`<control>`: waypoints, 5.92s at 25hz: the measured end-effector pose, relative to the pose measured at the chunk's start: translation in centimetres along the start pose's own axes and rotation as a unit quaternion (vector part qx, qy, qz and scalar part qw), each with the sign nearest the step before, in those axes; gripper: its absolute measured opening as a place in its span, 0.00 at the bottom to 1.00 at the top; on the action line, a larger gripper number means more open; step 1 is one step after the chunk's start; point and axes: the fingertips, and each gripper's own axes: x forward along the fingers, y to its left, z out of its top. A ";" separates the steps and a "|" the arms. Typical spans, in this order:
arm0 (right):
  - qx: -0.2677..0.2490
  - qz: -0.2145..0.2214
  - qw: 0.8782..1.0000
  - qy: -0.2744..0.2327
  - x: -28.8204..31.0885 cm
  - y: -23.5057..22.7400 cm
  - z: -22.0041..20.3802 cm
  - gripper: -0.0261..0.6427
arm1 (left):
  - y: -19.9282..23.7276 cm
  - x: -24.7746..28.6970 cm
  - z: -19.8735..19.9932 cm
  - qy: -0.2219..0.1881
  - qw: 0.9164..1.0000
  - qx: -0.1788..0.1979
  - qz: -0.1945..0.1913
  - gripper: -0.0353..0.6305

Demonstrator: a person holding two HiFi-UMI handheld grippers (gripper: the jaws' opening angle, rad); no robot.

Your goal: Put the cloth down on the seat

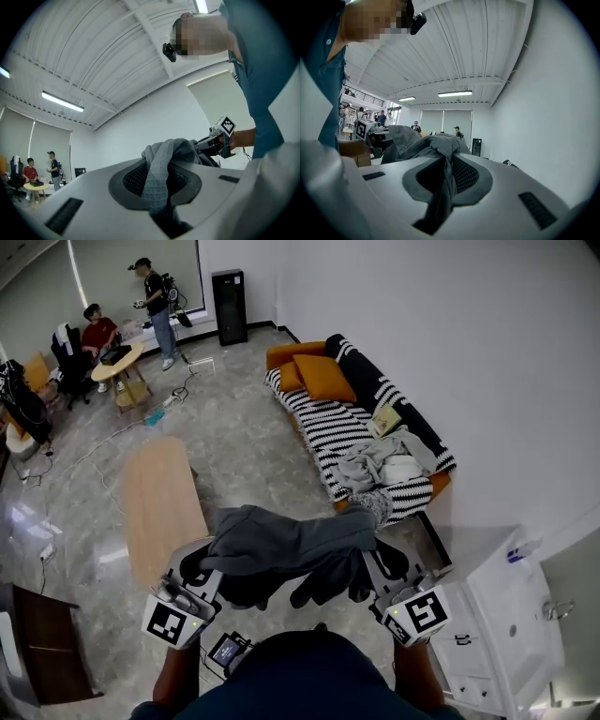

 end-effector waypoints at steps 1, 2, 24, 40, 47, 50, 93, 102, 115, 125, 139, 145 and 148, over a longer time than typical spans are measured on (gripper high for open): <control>-0.002 0.003 1.000 -0.003 -0.1 -1.0 0.1 0.10 | -0.3 1.0 0.0 0.000 1.000 0.000 0.001 0.13; -0.003 0.005 1.000 -0.006 -0.2 -2.0 0.2 0.10 | -0.7 2.0 0.0 0.001 1.000 0.000 0.002 0.13; 0.010 -0.033 0.999 -0.005 3.8 -9.1 -1.0 0.10 | 2.7 11.7 -1.3 0.001 0.999 0.020 -0.044 0.13; -0.005 -0.074 0.997 0.019 10.2 -5.0 -0.7 0.10 | 10.5 10.8 -4.1 -0.018 0.996 -0.003 -0.088 0.13; -0.001 -0.064 0.997 0.035 12.3 -4.7 -1.4 0.10 | 11.6 10.8 -5.7 -0.007 0.996 -0.018 -0.090 0.13; 0.008 -0.054 0.998 0.035 12.8 -6.0 -2.3 0.10 | 11.3 11.7 -6.4 0.005 0.996 -0.016 -0.084 0.13; 0.043 -0.016 0.998 0.040 23.4 -18.4 -5.1 0.10 | 16.5 26.3 -10.1 0.028 0.996 -0.038 -0.070 0.13; 0.081 -0.030 0.994 0.062 27.0 -16.9 -7.7 0.10 | 19.5 26.4 -11.9 0.030 0.993 -0.061 -0.099 0.13; 0.162 -0.013 0.981 0.107 27.4 -20.2 -12.6 0.10 | 16.5 30.0 -14.4 0.040 0.980 -0.169 -0.095 0.13; 0.195 -0.017 0.975 0.104 26.0 -28.2 -15.4 0.10 | 11.9 37.6 -15.3 0.076 0.981 -0.136 -0.112 0.13; 0.193 0.015 0.970 0.147 32.1 -29.8 -18.1 0.10 | 12.8 42.2 -21.4 0.100 0.968 -0.194 -0.127 0.13; 0.214 -0.017 0.966 0.146 36.2 -28.8 -17.6 0.10 | 18.8 43.1 -21.9 0.092 0.962 -0.208 -0.153 0.13; 0.203 -0.027 0.968 0.145 38.6 -28.7 -16.8 0.10 | 21.2 43.6 -22.3 0.089 0.962 -0.198 -0.167 0.13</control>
